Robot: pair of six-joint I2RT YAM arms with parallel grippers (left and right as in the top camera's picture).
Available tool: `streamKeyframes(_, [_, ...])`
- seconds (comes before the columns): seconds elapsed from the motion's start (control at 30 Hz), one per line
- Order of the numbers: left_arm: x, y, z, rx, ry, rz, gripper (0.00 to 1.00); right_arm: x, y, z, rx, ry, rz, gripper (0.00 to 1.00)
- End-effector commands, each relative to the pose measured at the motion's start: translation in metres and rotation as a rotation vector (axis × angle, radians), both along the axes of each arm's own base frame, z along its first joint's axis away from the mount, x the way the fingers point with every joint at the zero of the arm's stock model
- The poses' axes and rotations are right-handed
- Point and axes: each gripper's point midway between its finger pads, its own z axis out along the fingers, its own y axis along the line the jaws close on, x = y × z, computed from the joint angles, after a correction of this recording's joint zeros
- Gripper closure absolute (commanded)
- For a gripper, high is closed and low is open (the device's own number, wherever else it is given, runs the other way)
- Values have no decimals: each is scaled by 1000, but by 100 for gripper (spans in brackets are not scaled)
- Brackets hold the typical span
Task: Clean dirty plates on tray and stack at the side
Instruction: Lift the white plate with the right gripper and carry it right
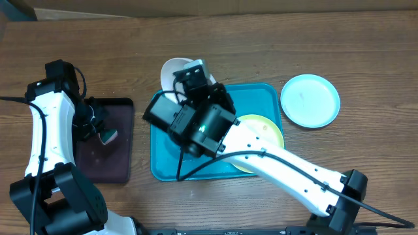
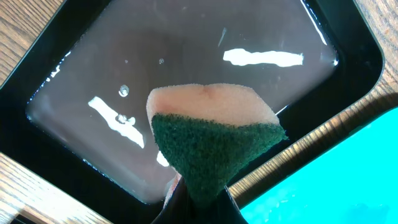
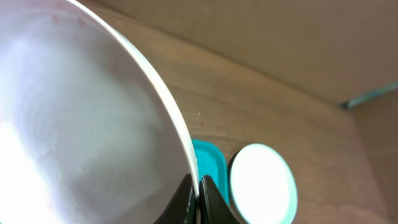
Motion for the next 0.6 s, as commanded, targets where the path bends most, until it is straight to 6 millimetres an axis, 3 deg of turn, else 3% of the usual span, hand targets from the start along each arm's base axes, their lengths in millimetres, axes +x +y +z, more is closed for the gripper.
streamKeyframes(0.0, [-2, 1, -4, -4, 14, -16, 96, 5, -20, 5, 43, 13, -62, 96])
streamKeyframes(0.1, [-2, 0, -4, -4, 14, -27, 96, 12, -34, 5, 132, -15, -170, 96])
streamKeyframes(0.23, [-1, 1, -4, -2, 10, -27, 96, 13, -46, -4, 62, 61, -154, 96])
streamKeyframes(0.3, [-1, 1, -4, -3, 11, -27, 96, 15, -45, -9, 144, 73, -195, 96])
streamKeyframes(0.4, [-1, 1, -4, -1, 10, -27, 96, 11, -45, -21, 135, 170, -162, 96])
streamKeyframes(0.57, [-2, 1, -4, -2, 12, -35, 96, 20, -77, -30, 328, 160, -416, 96])
